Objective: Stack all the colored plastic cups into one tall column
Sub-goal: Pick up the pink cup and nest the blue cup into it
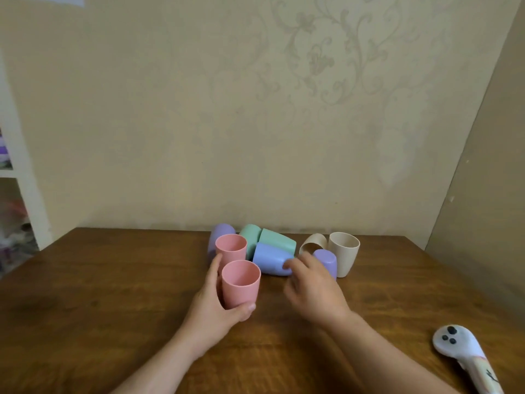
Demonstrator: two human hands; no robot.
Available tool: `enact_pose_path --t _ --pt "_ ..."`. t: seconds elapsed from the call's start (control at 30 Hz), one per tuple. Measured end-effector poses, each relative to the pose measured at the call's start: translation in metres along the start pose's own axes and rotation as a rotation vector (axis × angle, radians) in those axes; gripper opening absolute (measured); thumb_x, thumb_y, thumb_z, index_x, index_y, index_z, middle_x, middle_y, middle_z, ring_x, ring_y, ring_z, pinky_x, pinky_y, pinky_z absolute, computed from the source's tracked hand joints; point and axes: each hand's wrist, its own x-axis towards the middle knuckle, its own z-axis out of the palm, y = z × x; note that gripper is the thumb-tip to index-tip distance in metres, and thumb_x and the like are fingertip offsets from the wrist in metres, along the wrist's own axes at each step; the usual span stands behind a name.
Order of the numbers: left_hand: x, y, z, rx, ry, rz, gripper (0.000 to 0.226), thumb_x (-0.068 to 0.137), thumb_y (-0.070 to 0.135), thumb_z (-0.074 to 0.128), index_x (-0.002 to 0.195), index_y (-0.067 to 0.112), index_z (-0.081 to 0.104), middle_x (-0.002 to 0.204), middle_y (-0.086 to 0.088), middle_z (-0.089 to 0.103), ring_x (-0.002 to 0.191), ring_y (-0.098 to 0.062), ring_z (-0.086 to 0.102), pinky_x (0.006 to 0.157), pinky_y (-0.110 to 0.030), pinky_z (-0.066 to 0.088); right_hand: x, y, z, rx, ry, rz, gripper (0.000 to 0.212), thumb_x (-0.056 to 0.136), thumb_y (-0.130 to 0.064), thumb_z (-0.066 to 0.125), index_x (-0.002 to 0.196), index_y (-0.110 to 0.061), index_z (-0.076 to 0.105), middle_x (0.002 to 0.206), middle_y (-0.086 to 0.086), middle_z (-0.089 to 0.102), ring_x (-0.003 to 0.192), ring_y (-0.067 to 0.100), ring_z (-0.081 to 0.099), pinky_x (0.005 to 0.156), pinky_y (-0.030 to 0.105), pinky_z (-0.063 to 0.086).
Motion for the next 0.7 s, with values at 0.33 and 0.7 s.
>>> enact_pose_path --t 0.33,0.7 --pt "-0.002 -0.002 0.005 0.038 0.084 -0.030 0.091 0.066 0.043 0.101 0.142 0.043 0.053 0.135 0.027 0.064 0.120 -0.002 0.065 0.092 -0.022 0.057 0.076 -0.018 0.049 -0.167 -0.443 0.224 0.097 0.085 -0.052 0.078 0.163 -0.033 0.024 0.153 0.010 0.043 0.137 0.039 0.043 0.106 0.056 0.049" --pt "0.001 -0.003 -0.002 0.027 0.063 -0.030 0.104 0.051 0.056 0.095 0.145 0.041 0.052 0.137 0.020 0.067 0.123 -0.009 0.067 0.101 -0.038 0.062 0.024 -0.034 0.032 0.093 -0.114 0.319 0.086 0.075 -0.048 0.083 0.146 -0.026 0.040 0.139 -0.001 0.052 0.125 0.024 0.057 0.098 0.038 0.055"
